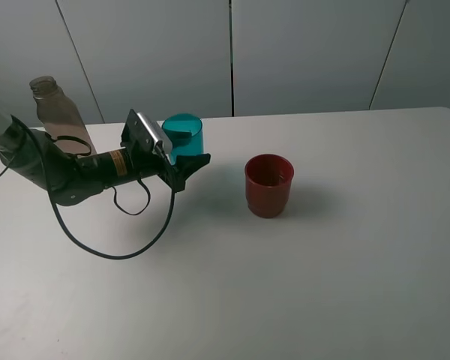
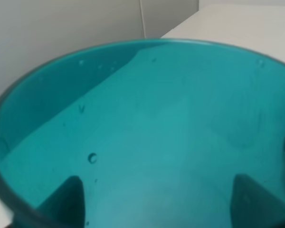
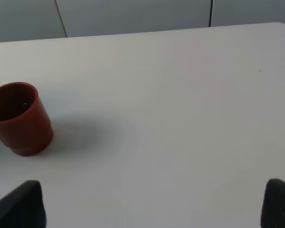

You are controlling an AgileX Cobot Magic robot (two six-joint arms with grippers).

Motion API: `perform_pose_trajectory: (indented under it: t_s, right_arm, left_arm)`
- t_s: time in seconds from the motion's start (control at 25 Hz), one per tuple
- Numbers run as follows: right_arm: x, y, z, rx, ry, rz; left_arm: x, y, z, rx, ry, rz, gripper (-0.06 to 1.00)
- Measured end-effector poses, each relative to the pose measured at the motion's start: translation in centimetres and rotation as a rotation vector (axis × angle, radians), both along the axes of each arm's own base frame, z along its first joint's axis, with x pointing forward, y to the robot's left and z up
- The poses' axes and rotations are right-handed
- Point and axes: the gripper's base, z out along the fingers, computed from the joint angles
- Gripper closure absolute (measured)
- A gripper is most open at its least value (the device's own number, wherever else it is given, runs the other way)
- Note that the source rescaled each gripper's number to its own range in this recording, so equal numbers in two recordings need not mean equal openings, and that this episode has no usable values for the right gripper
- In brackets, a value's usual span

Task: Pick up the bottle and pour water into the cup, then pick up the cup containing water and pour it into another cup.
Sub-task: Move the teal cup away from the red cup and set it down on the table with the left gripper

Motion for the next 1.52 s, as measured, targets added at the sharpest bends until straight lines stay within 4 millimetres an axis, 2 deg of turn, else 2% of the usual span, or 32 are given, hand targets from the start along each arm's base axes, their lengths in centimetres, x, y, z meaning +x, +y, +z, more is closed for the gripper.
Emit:
perform_pose_trajectory:
  t_s: [0.68,1.28,1.32,1.36,1.4,1.44,1.52]
  right_arm:
    - [0.0,0.0,0.0,0.005,0.000,-0.003]
    - [0.0,0.0,0.0,0.005,0.000,-0.003]
    - [0.0,0.0,0.0,0.005,0.000,-0.003]
    - [0.0,0.0,0.0,0.005,0.000,-0.003]
    - [0.0,0.0,0.0,0.000,0.000,0.000]
    - [0.0,0.0,0.0,0.000,0.000,0.000]
    - [0.0,0.0,0.0,0.000,0.000,0.000]
  left_arm:
    - [0.5,0.7,-3.7,0.000,0.071,0.027,0.91]
    - [0.5,0.7,-3.8,-0.009,0.083,0.031,0.89]
    - [0.5,0.7,-3.8,-0.009,0.083,0.031,0.73]
    - [0.5,0.7,-3.8,-0.009,0.083,0.031,0.41]
    - [0.5,0.7,-3.8,-0.011,0.082,0.031,0.17]
    - [0.5,0.7,-3.8,-0.011,0.082,0.031,0.05]
    - [0.5,0.7,-3.7,-0.012,0.081,0.031,-0.03]
